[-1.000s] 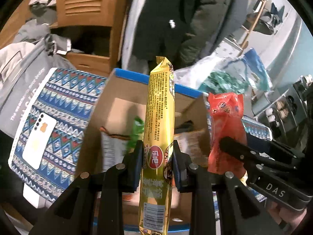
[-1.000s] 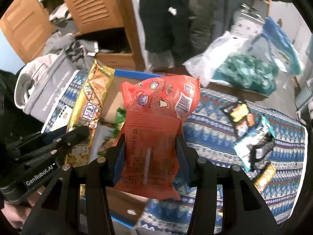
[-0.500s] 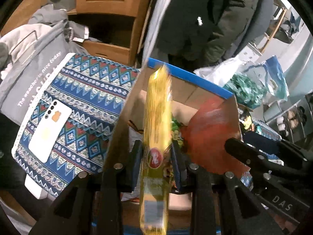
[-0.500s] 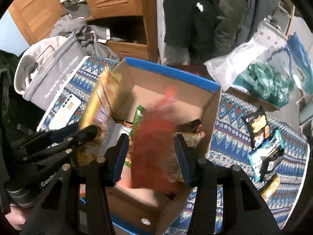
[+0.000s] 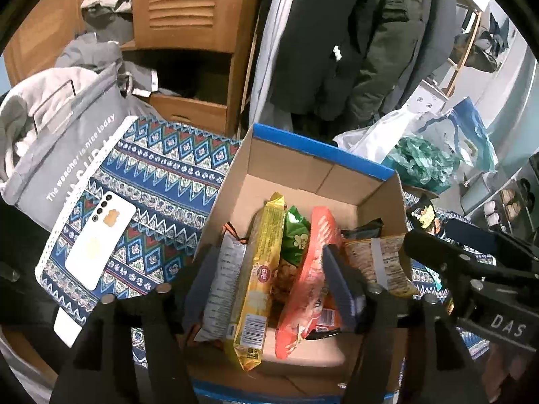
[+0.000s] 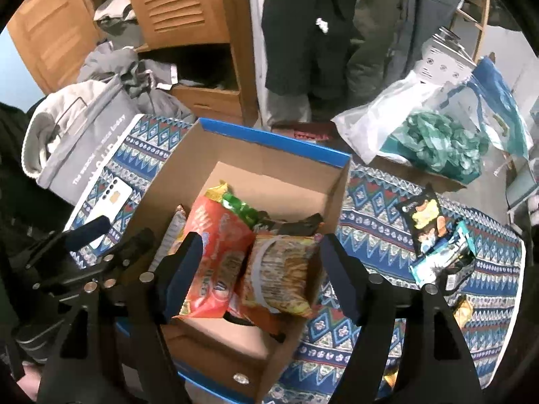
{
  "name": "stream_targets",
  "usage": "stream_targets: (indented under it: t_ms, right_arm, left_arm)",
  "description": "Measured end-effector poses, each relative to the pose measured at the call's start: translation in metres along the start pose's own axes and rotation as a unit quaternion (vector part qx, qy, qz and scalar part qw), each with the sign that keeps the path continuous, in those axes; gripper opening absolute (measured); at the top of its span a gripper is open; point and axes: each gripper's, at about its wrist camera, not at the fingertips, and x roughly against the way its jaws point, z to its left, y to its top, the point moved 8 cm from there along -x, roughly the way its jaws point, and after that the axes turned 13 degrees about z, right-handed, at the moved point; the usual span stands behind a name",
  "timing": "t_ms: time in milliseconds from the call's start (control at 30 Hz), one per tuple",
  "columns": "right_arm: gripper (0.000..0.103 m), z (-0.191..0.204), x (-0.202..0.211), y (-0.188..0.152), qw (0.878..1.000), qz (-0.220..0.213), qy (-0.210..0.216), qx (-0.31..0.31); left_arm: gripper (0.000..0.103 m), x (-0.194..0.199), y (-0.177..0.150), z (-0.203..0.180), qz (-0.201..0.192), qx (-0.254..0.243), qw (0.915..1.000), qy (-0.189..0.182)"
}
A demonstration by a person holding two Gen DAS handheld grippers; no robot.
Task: Organize snacks
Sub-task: 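Drop both packs into the box and open both tools, then move both tools back to the snacks on the tablecloth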
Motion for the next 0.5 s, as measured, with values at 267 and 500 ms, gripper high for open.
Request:
stream_targets:
  t_ms: [267, 500]
  right_arm:
    - [0.074, -0.023, 0.004, -0.01, 1.0, 0.002, 0.0, -0.021]
    - [0.074, -0.05, 0.008, -0.024, 0.999, 0.003, -0.006, -0.046]
  left_arm:
    - [0.072, 0.009, -0.002, -0.013, -0.01, -0.011, 0.9999, -0.001]
    - [0.072, 0.013, -0.006, -0.038, -0.009, -0.027, 0.9995, -0.015]
